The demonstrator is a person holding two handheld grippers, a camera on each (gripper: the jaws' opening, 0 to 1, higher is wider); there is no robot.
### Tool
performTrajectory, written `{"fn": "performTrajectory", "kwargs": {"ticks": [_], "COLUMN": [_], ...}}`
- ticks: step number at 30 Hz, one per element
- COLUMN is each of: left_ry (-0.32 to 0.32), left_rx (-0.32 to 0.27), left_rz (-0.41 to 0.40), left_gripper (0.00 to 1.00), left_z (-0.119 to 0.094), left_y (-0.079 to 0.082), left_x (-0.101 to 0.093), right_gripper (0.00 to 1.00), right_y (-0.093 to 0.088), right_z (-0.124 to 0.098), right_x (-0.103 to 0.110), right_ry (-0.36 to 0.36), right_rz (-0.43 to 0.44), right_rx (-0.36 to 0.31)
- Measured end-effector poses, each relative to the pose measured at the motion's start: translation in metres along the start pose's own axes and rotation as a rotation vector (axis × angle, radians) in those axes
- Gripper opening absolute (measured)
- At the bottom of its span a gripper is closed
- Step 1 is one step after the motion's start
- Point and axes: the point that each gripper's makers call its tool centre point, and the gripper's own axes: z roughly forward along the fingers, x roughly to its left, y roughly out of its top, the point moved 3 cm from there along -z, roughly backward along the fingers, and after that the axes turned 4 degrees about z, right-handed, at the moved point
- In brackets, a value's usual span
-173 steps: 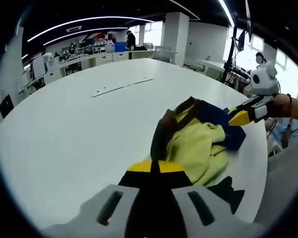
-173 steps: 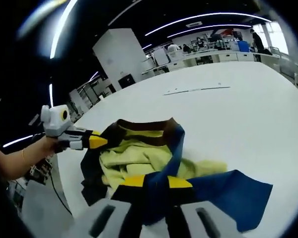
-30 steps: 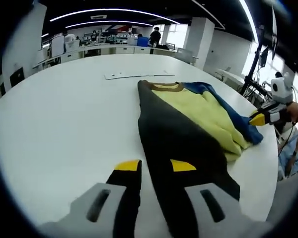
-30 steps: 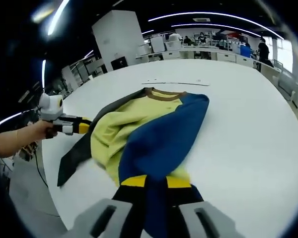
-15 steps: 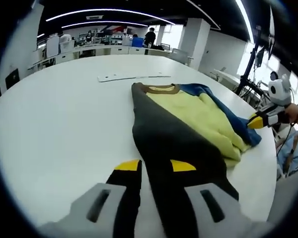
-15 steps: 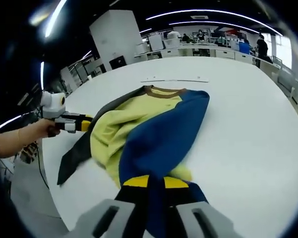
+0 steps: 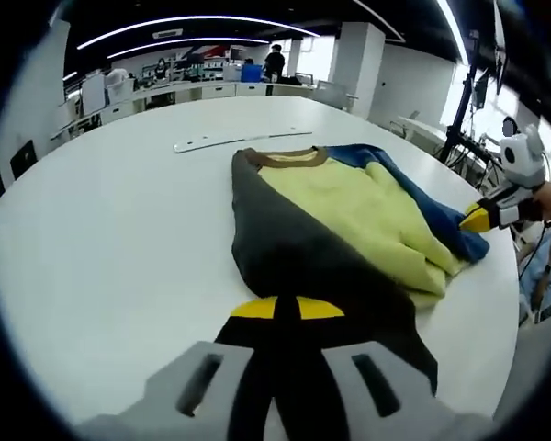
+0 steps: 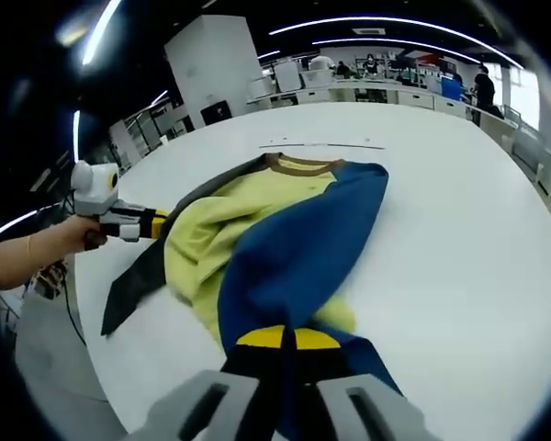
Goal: Fold the garment on the visible template until the final outline fits inside the template.
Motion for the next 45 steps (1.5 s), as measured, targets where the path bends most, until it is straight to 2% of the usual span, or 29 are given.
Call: {"fn": "performTrajectory", "kwargs": {"ticks": [6, 9, 12, 15, 20, 25, 26, 31, 45], "left_ry": [0.009, 0.013, 0.043, 0.049, 0.09, 0.126, 0.149, 0.177, 0.241], "left_rx": [-0.011, -0.025, -0.033, -0.073, -0.082, -0.071, -0.06, -0.054, 0.025], "left_rz": [0.053, 0.064, 0.08, 0.055, 0.072, 0.074, 0.066, 0.017, -0.001], "left_gripper": [0.0, 0.0, 0.0, 0.0, 0.0, 0.0, 0.0, 0.0, 0.0], "left_z": [-0.01, -0.018, -0.027, -0.038, -0.05, -0.054, -0.055, -0.055, -0.046], "left_y": [0.01, 0.017, 0.024, 0.035, 0.04, 0.04, 0.038, 0.035, 0.021], "left_x": [0.002, 0.004, 0.013, 0.022, 0.036, 0.05, 0.056, 0.074, 0.104], "right_gripper": [0.0, 0.0, 0.0, 0.0, 0.0, 0.0, 0.0, 0.0, 0.0], "right_y": [0.01, 0.024, 0.031, 0.037, 0.04, 0.045, 0.046, 0.051, 0.058], "right_z": [-0.009, -0.016, -0.023, -0.03, -0.038, -0.046, -0.048, -0.055, -0.052], "right_x": [0.0, -0.003, -0.008, -0.017, -0.031, -0.051, -0.056, -0.079, -0.131], "right_ry": [0.004, 0.003, -0.002, -0.022, -0.057, -0.096, -0.108, -0.158, -0.257], "right_rz": [-0.028, -0.041, -0.035, -0.039, -0.04, -0.029, -0.028, -0.041, -0.003], "right_rx": [-0.023, -0.073, -0.089, -0.099, -0.103, -0.113, -0.113, -0.107, -0.054]}}
